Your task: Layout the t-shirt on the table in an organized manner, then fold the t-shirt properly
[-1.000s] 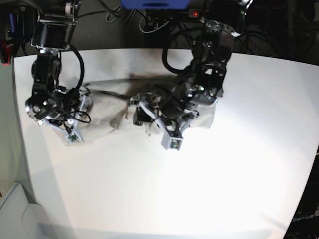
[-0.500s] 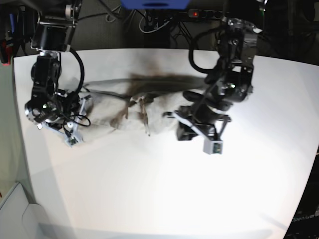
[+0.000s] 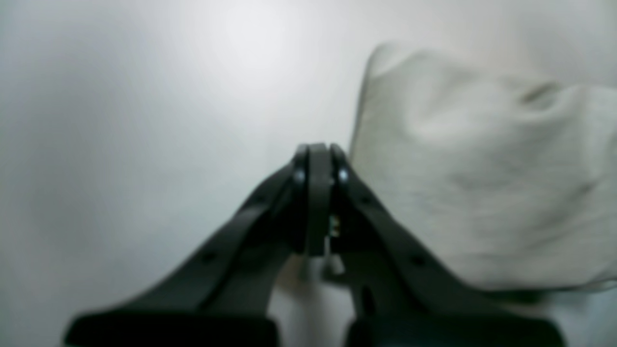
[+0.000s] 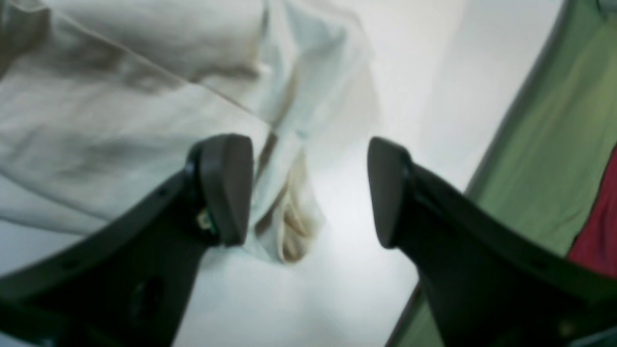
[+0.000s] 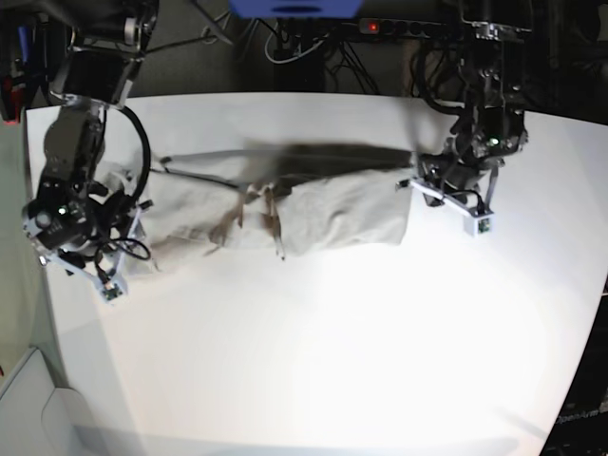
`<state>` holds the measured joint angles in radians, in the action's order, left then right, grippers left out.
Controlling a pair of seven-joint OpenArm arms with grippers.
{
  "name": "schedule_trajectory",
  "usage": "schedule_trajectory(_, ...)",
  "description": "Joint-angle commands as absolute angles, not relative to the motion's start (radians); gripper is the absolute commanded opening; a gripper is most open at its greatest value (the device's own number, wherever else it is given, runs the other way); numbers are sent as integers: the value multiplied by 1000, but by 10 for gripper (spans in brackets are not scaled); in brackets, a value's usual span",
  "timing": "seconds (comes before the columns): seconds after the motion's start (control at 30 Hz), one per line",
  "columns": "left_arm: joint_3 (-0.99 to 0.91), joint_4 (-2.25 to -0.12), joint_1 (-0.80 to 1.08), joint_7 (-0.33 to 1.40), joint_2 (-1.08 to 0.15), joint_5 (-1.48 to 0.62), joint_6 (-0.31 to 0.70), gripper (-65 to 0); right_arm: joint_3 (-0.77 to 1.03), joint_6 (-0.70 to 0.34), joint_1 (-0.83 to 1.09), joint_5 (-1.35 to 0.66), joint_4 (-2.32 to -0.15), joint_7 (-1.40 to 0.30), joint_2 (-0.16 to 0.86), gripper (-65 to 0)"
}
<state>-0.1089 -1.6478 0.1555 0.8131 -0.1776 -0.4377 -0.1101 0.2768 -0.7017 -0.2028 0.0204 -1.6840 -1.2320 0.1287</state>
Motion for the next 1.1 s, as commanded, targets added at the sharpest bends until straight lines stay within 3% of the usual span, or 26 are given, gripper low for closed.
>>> schedule_trajectory(0.0, -111, -1672, 136, 789, -182, -449, -110, -650, 314, -698, -231, 13, -1699, -1218, 134, -247)
schedule_trajectory(0.2, -108, -1672, 133, 794, -179, -449, -110, -650, 484, -698, -268, 8, -1601, -1214, 97, -182)
schedule_trajectory(0.4, -104, -1672, 125, 796, -176, -449, -110, -649, 576, -698, -305, 7, -1481, -1218, 42, -171)
schedule_trajectory(1.07, -102, -1670, 131, 796, -173, -449, -110, -650, 582, -698, -315, -139, -1271, -1213, 53, -185)
